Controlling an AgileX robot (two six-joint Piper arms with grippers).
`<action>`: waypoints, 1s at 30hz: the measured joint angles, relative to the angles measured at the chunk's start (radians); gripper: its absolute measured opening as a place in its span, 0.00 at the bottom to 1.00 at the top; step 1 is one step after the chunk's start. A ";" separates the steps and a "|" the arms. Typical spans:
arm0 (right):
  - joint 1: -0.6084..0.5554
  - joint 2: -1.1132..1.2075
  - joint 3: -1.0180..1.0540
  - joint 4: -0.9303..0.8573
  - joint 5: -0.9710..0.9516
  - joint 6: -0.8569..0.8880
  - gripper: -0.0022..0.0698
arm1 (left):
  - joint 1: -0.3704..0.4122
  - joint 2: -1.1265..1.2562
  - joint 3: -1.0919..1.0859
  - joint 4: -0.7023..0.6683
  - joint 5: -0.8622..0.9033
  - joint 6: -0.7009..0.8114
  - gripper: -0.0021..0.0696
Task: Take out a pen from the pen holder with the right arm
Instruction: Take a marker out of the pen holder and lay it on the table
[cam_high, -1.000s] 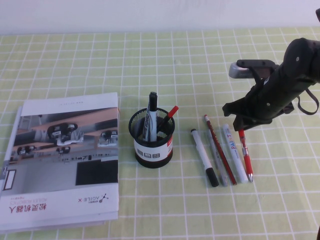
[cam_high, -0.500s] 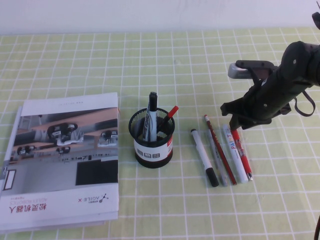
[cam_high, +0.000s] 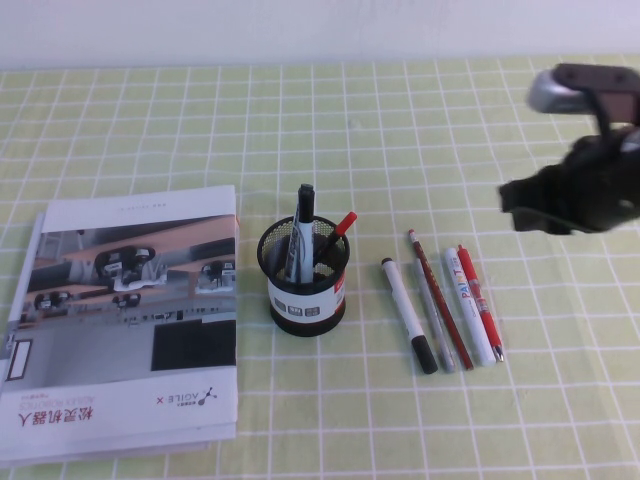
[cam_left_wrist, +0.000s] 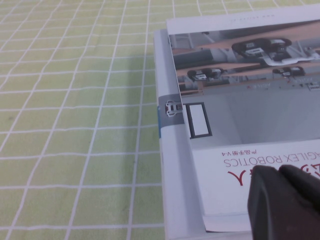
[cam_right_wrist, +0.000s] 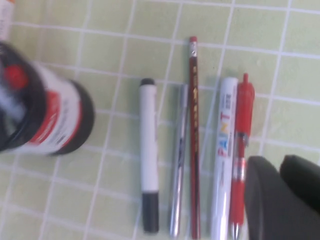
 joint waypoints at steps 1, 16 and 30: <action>0.001 -0.062 0.035 0.000 0.000 0.000 0.06 | 0.000 0.000 0.000 0.000 0.000 0.000 0.02; 0.002 -0.846 0.451 0.009 0.043 0.009 0.01 | 0.000 0.000 0.000 0.000 0.000 0.000 0.02; 0.002 -0.969 0.572 0.004 0.005 -0.070 0.01 | 0.000 0.000 0.000 0.000 0.000 0.000 0.02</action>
